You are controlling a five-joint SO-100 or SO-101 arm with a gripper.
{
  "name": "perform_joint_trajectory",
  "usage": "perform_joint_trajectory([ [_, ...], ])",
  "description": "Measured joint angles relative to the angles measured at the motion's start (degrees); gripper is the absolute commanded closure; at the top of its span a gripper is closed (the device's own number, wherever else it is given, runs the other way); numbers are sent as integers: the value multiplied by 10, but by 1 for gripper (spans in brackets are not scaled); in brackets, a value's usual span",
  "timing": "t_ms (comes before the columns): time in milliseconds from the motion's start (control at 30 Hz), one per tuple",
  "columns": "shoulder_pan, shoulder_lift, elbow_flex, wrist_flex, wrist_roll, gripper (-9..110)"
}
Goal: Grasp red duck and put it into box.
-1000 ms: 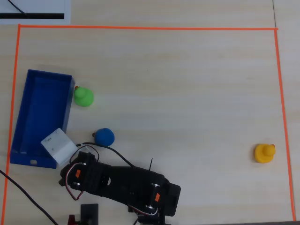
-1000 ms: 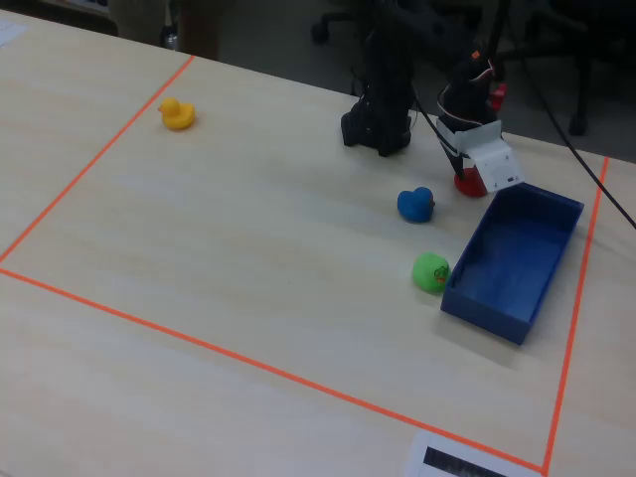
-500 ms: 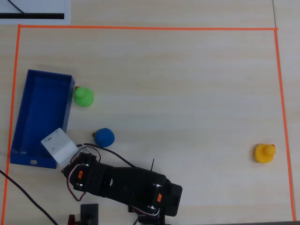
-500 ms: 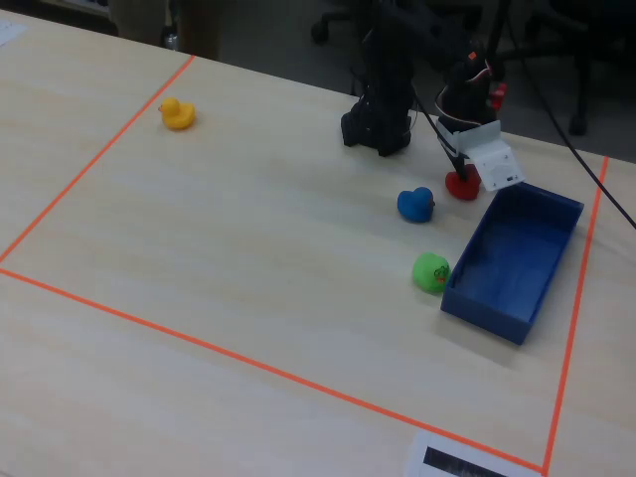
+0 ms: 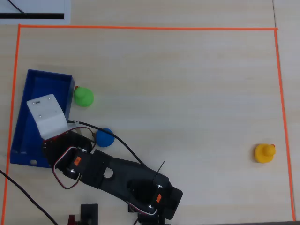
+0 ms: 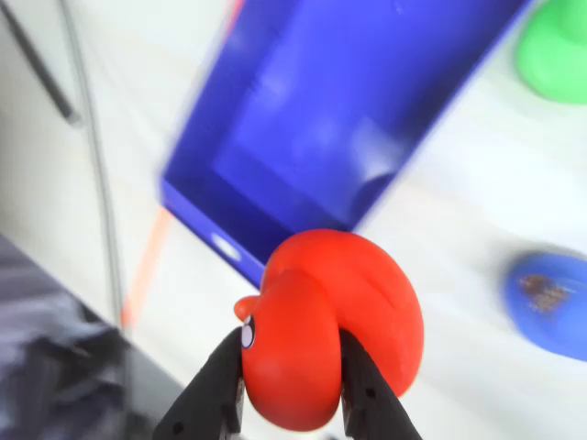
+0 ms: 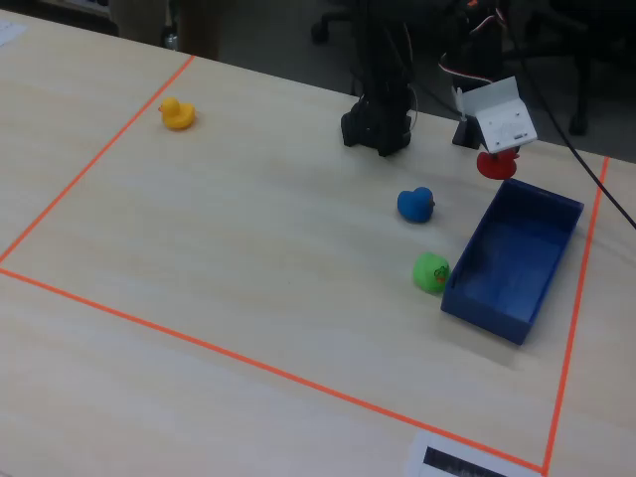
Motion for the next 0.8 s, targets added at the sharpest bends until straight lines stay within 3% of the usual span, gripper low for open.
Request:
perform_joint_trajectory([
  [267,14,-124,-15,-169,117,101],
  [467,76,-257,-103,-257,113,101],
  [700,127,-377,-195,-265,44,101],
  [800,128,-407,-203,-246,12,88],
])
